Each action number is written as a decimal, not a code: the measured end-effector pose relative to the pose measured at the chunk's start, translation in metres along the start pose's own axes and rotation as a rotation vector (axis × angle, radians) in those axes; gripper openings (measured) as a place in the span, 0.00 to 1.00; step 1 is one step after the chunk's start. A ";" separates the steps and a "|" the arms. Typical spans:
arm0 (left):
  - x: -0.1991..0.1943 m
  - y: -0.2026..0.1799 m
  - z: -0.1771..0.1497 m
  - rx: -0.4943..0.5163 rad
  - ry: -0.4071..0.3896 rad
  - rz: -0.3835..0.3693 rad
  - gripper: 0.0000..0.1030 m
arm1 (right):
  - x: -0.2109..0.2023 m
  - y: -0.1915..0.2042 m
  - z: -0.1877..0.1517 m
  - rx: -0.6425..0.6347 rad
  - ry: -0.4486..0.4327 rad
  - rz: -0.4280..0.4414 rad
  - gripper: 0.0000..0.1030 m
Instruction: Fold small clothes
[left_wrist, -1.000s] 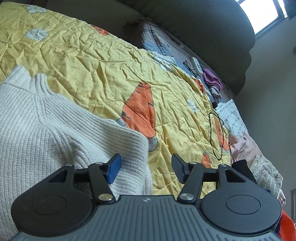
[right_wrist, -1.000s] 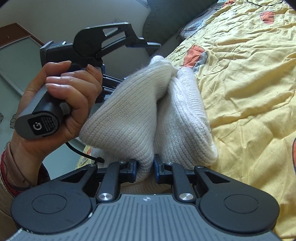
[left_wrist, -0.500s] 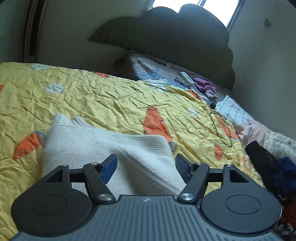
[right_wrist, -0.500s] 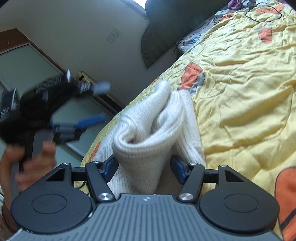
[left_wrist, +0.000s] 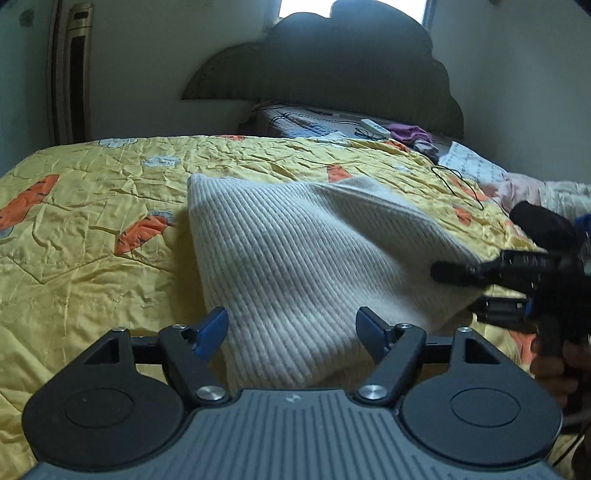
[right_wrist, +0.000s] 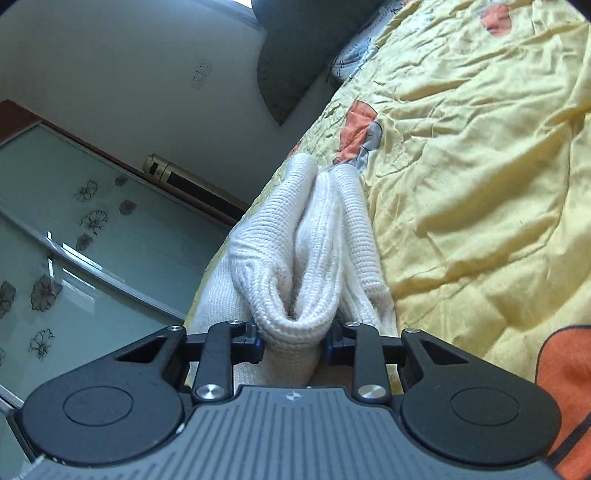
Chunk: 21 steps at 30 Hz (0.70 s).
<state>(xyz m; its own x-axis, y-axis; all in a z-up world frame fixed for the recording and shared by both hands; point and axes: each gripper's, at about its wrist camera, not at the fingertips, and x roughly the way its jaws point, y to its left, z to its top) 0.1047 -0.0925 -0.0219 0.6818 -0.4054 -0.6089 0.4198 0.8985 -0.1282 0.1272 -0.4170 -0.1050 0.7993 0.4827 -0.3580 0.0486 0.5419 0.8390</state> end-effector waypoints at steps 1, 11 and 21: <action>-0.002 -0.003 -0.006 0.038 0.000 -0.007 0.78 | 0.001 0.000 0.000 -0.002 -0.001 -0.003 0.30; 0.010 -0.015 -0.030 0.196 -0.028 0.201 0.80 | 0.014 -0.003 0.003 0.058 0.016 -0.006 0.40; -0.014 0.005 -0.027 0.146 -0.138 0.351 0.80 | 0.003 0.033 0.001 -0.044 -0.024 0.089 0.20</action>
<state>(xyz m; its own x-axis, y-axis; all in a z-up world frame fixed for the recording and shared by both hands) 0.0809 -0.0772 -0.0350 0.8689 -0.1057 -0.4835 0.2207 0.9572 0.1872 0.1318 -0.3984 -0.0777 0.8135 0.5139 -0.2724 -0.0491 0.5273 0.8483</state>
